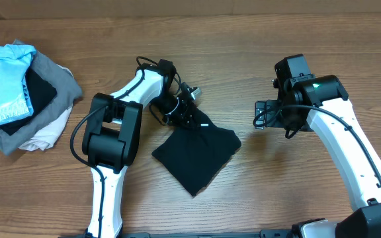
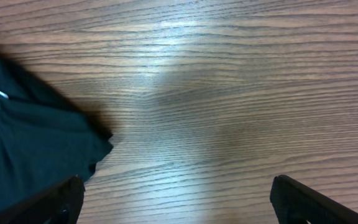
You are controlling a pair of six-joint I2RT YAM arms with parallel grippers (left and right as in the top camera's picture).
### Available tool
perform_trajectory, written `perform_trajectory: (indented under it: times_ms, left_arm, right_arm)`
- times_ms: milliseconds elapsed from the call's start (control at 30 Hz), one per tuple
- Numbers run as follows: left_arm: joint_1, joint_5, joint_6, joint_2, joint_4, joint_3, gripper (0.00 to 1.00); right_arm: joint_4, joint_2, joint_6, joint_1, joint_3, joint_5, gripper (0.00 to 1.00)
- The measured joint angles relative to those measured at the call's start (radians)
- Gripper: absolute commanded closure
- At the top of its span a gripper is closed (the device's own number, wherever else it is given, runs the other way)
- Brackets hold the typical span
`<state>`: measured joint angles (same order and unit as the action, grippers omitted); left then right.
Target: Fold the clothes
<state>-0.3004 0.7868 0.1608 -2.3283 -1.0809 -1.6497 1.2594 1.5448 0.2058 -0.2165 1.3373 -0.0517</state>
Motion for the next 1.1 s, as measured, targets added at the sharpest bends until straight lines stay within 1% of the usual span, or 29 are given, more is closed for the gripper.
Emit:
perform_trajectory:
  times_ms: [133,233,333,400,467,633,667,733,767,800,933,1000,1100]
  left_arm:
    - [0.048,-0.056,-0.001,0.000,-0.097,-0.092,0.96]
    - [0.120,-0.144,-0.024,0.037,-0.111,-0.178,0.96]
    - [0.201,-0.240,-0.067,0.128,-0.112,-0.235,0.96]
    - [0.290,-0.332,-0.109,0.255,-0.109,-0.282,0.96]
    - [0.366,-0.380,-0.126,0.351,-0.100,-0.307,0.96]
    - [0.545,-0.420,-0.138,0.489,-0.061,-0.354,0.96]
    - [0.599,-0.426,-0.141,0.512,-0.043,-0.357,0.96]
    - [0.674,-0.433,-0.150,0.531,-0.018,-0.358,0.96]
    - [0.683,-0.433,-0.153,0.533,-0.012,-0.358,0.96]
    - [0.737,-0.435,-0.164,0.535,0.014,-0.358,0.96]
    - [0.814,-0.442,-0.185,0.535,0.060,-0.358,0.96]
    - [0.865,-0.455,-0.189,0.535,0.113,-0.358,0.96]
    - [0.877,-0.491,-0.192,0.535,0.134,-0.358,0.96]
  right_arm:
    - [0.003,0.000,0.000,0.000,0.000,0.000,0.00]
    - [0.008,0.000,0.000,0.000,0.000,0.000,0.00]
    - [0.010,0.000,0.000,0.000,0.000,0.000,0.00]
    - [0.010,0.000,0.000,0.000,0.000,0.000,0.00]
    - [0.012,0.000,0.000,0.000,0.000,0.000,0.00]
    - [0.013,0.000,0.000,0.000,0.000,0.000,0.00]
    - [0.013,0.000,0.000,0.000,0.000,0.000,0.00]
    - [0.014,0.000,0.000,0.000,0.000,0.000,0.00]
    - [0.013,0.000,0.000,0.000,0.000,0.000,0.00]
    - [0.014,0.000,0.000,0.000,0.000,0.000,0.00]
    - [0.015,0.000,0.000,0.000,0.000,0.000,0.00]
    - [0.014,0.000,0.000,0.000,0.000,0.000,0.00]
    - [0.014,0.000,0.000,0.000,0.000,0.000,0.00]
